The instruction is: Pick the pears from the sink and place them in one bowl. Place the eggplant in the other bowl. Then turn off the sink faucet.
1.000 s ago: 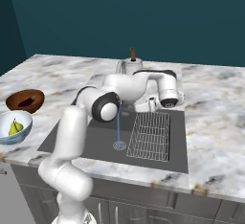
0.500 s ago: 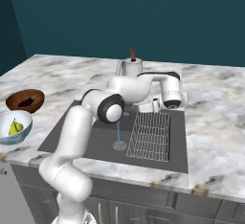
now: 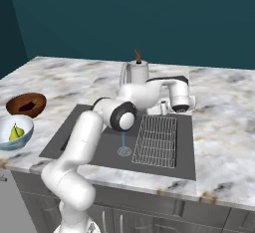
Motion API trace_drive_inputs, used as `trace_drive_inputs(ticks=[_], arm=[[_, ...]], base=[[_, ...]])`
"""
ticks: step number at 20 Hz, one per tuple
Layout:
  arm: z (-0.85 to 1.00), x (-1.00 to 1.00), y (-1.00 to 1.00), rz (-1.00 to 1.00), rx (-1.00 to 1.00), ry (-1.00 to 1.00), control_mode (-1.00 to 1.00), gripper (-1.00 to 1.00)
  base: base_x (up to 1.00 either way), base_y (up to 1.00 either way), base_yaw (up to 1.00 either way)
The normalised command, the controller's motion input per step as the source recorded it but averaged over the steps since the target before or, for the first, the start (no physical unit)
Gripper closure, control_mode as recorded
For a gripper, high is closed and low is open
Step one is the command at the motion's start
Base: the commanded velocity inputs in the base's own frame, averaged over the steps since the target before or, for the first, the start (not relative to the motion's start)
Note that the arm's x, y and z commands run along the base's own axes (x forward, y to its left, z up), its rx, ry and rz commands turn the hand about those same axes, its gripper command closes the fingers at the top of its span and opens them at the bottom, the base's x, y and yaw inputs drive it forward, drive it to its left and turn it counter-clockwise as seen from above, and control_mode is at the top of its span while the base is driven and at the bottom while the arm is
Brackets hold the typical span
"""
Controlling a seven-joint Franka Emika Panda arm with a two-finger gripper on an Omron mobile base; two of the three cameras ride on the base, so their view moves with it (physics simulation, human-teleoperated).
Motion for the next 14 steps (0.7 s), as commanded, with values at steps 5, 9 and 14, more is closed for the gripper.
trace_drive_inputs(ticks=[5, 9, 14], arm=[[-0.13, 0.37, 0.0, -0.03, 0.0, 0.03, -1.0, -1.0], [-0.15, 0.29, 0.0, -0.02, -0.01, 0.02, -1.0, -1.0], [-0.2, 0.3, 0.13, -0.03, -0.06, 0.03, -1.0, -1.0]], base=[[0.0, 0.0, 0.0], [0.0, 0.0, 0.0], [0.0, 0.0, 0.0]])
